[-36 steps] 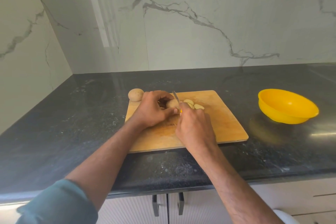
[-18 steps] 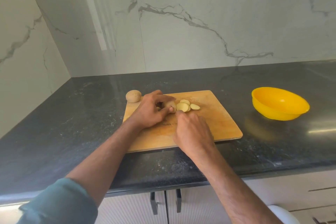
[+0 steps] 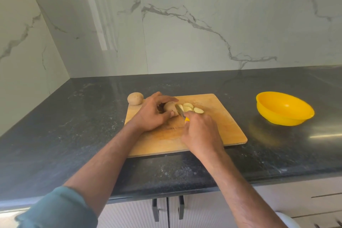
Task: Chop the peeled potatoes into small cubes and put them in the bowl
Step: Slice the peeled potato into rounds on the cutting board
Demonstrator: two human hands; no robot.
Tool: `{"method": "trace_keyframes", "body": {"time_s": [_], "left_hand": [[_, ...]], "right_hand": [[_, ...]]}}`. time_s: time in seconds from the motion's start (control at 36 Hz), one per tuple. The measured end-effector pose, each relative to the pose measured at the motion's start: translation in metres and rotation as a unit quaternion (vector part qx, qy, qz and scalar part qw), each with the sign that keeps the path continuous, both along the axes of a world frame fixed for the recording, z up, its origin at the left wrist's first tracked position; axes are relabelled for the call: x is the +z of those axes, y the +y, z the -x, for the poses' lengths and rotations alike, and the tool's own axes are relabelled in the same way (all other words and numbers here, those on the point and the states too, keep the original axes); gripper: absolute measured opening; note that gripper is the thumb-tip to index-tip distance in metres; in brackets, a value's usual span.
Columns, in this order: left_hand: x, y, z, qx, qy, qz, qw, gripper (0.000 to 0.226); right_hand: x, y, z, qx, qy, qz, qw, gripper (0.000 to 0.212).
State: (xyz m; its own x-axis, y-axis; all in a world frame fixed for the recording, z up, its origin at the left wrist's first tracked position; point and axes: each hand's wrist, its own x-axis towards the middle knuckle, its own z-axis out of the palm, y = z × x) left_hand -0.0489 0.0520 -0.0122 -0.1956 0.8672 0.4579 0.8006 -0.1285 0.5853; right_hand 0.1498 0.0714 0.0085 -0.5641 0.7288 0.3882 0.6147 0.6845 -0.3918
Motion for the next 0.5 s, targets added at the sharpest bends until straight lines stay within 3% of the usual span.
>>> {"method": "trace_keyframes", "body": {"time_s": [0.36, 0.5], "left_hand": [[0.0023, 0.0032, -0.0069, -0.017, 0.055, 0.05, 0.997, 0.033], [0.0042, 0.0034, -0.0097, -0.007, 0.029, 0.057, 0.998, 0.036]], "right_hand": [[-0.0037, -0.0033, -0.0015, 0.011, 0.017, -0.055, 0.998, 0.039], [-0.0049, 0.0022, -0.0078, 0.004, 0.015, -0.051, 0.999, 0.044]]}}
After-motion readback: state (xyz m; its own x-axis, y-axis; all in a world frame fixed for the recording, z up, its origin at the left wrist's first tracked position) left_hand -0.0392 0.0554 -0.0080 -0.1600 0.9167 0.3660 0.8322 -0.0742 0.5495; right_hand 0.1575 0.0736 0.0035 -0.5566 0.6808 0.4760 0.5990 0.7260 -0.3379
